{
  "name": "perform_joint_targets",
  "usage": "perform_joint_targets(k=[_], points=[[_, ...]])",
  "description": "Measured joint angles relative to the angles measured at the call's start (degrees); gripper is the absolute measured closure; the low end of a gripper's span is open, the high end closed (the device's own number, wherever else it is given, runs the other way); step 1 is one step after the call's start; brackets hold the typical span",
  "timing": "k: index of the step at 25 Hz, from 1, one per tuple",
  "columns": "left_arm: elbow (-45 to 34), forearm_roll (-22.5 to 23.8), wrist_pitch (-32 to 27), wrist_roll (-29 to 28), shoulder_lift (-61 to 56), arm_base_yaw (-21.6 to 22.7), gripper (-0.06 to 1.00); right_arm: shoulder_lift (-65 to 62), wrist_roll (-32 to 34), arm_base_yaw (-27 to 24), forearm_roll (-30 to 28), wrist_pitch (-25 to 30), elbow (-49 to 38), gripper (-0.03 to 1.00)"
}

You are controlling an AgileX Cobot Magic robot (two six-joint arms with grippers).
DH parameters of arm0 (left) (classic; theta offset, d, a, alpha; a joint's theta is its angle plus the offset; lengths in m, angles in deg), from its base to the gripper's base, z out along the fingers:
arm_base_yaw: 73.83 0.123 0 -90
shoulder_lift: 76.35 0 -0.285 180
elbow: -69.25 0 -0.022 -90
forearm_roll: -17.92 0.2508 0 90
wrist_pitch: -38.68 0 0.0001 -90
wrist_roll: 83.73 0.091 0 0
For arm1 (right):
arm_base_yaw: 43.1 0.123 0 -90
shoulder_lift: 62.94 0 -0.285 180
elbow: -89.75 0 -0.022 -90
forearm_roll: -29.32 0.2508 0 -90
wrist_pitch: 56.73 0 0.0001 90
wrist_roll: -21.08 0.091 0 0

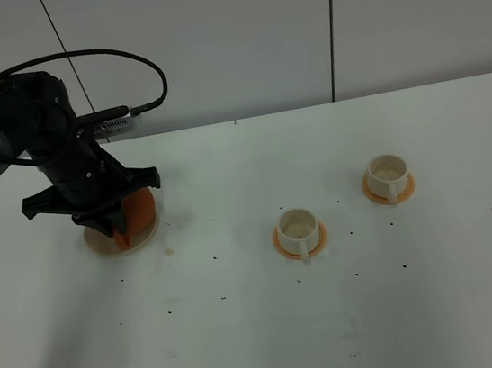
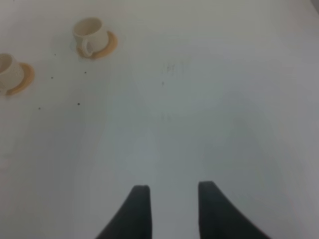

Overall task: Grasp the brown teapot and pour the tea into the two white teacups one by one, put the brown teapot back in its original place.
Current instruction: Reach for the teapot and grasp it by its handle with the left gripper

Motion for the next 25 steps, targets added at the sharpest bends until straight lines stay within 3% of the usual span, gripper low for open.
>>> perform_joint_targets(k=[5,12,17,21,25], points=[[0.00,1.73,-0.97,2.84,-0.30,-0.71,0.77,0.00,-0.05,0.00,0.00,0.00,0.00,0.73],[0.00,2.43,-2.83,17.27,-3.18,-0.98,0.77,0.00,-0.05,0.00,0.00,0.00,0.00,0.73],[0.00,1.13,-5.08,36.71,-4.82,-0.98,0.77,0.00,-0.05,0.00,0.00,0.00,0.00,0.73],[0.00,-3.11,-6.65,54.50,-5.38,-0.98,0.77,0.00,-0.05,0.00,0.00,-0.05,0.00,0.73],[0.00,-7.11,-6.79,67.55,-5.38,-1.04,0.77,0.00,-0.05,0.00,0.00,-0.05,0.00,0.73]])
